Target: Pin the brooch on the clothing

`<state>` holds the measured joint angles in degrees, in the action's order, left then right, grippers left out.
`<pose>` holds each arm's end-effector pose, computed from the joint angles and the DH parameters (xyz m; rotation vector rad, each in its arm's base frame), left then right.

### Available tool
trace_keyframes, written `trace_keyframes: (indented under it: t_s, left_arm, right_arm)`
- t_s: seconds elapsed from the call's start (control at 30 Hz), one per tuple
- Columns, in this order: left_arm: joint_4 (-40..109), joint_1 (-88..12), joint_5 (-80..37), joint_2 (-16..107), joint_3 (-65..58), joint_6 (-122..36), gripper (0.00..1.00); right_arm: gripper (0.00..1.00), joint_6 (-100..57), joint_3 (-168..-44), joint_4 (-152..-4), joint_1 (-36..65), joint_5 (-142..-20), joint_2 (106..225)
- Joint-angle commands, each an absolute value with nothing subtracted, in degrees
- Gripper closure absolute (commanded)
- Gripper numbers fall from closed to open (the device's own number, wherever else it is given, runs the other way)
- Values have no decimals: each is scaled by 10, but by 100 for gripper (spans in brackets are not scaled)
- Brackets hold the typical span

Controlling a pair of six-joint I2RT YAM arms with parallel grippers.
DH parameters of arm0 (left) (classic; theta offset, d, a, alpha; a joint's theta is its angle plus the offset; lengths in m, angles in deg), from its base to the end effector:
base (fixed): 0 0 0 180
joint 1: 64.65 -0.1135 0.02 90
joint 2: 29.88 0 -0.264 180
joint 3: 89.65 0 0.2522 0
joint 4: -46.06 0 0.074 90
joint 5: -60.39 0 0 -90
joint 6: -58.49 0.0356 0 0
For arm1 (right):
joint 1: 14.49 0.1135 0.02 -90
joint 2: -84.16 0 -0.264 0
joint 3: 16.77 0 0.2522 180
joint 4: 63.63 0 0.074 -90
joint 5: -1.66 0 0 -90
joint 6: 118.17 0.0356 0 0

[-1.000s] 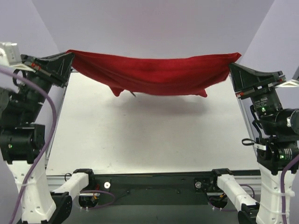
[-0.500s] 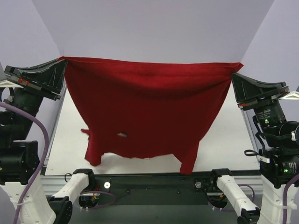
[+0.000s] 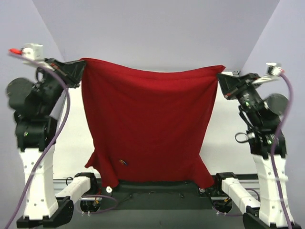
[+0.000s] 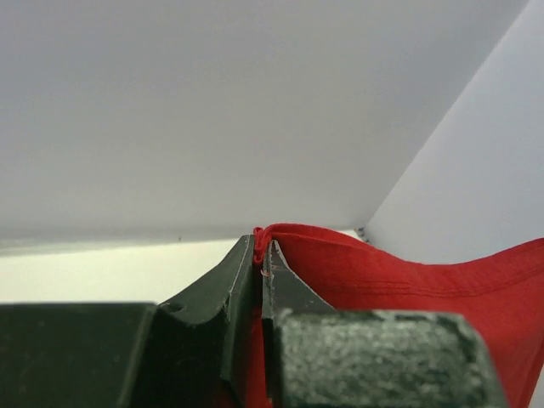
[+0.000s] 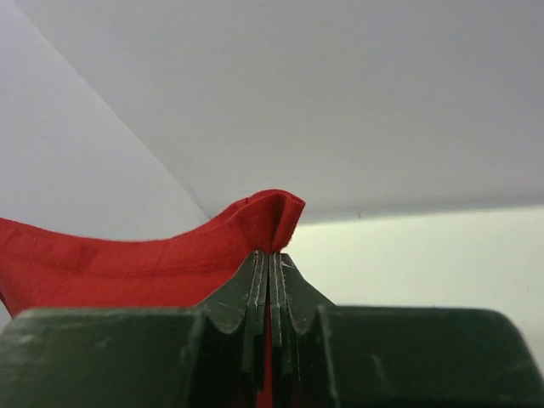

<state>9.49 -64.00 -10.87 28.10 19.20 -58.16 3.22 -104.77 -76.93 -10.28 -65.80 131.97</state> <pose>0.1434 -0.0131 0.5596 -0.0240 1.3608 -0.6178 0.1293 0.0232 0.5202 -0.0897 1.1693 0.7669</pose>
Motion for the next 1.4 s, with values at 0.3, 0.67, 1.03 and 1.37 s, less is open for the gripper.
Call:
trace_keyframes:
  t_s: [0.3,0.67,1.03,1.37]
  left_arm:
    - [334,-642,-153,460,-5,-616,100]
    - [393,-639,-124,714,97,-613,100]
    - [391,-639,-90,827,206,-621,100]
    - [349,-623,-134,596,189,-589,100]
  right_arm:
    - [100,37,-968,-609,-109,-658,1589]
    - [100,72,-1146,-578,-122,-590,1910]
    - [100,91,-1290,-607,-133,-563,2012]
    - [100,83,-1225,-624,-131,-575,1755]
